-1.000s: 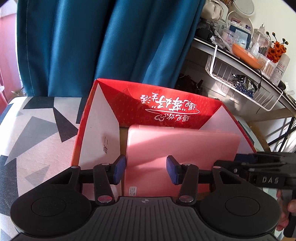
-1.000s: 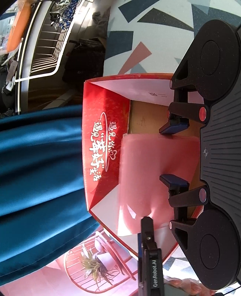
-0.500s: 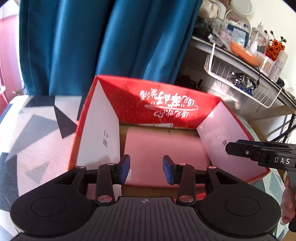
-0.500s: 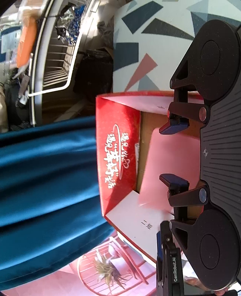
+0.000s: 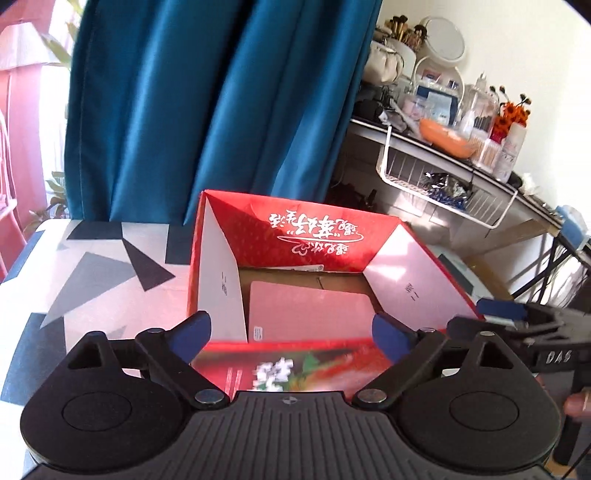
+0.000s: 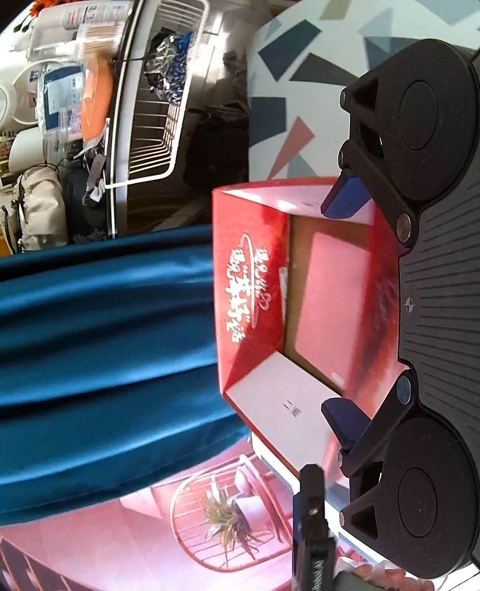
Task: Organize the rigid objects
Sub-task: 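Withdraw both grippers from the box toward the white power bank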
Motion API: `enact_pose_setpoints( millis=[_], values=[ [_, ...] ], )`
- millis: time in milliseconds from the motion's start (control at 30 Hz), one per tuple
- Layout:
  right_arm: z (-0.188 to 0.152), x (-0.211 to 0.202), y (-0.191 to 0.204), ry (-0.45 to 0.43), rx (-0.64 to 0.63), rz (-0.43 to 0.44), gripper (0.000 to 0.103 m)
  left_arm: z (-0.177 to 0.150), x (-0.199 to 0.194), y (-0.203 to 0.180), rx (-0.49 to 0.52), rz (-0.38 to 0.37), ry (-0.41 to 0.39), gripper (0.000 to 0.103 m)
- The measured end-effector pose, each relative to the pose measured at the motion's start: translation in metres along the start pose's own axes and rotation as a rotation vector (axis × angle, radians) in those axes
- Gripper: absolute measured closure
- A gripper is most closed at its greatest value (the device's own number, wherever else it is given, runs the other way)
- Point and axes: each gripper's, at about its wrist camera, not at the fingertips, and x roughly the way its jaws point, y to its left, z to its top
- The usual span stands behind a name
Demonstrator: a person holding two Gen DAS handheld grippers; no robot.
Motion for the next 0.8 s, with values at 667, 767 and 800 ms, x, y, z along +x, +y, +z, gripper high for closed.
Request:
enact_pose_setpoints(
  millis=[667, 767, 800],
  values=[
    [-0.063, -0.005, 0.021, 0.142, 0.025, 0.004, 0.001, -0.057, -0.019, 0.015, -0.088, 0.003, 0.048, 0.006],
    [-0.065, -0.002, 0.022, 0.152, 0.021, 0.013, 0.001, -0.059, -0.018, 0.015, -0.093, 0.005, 0.051, 0.006],
    [-0.066, -0.001, 0.023, 0.156, 0.019, 0.017, 0.001, -0.059, -0.018, 0.015, -0.096, 0.005, 0.053, 0.006]
  ],
)
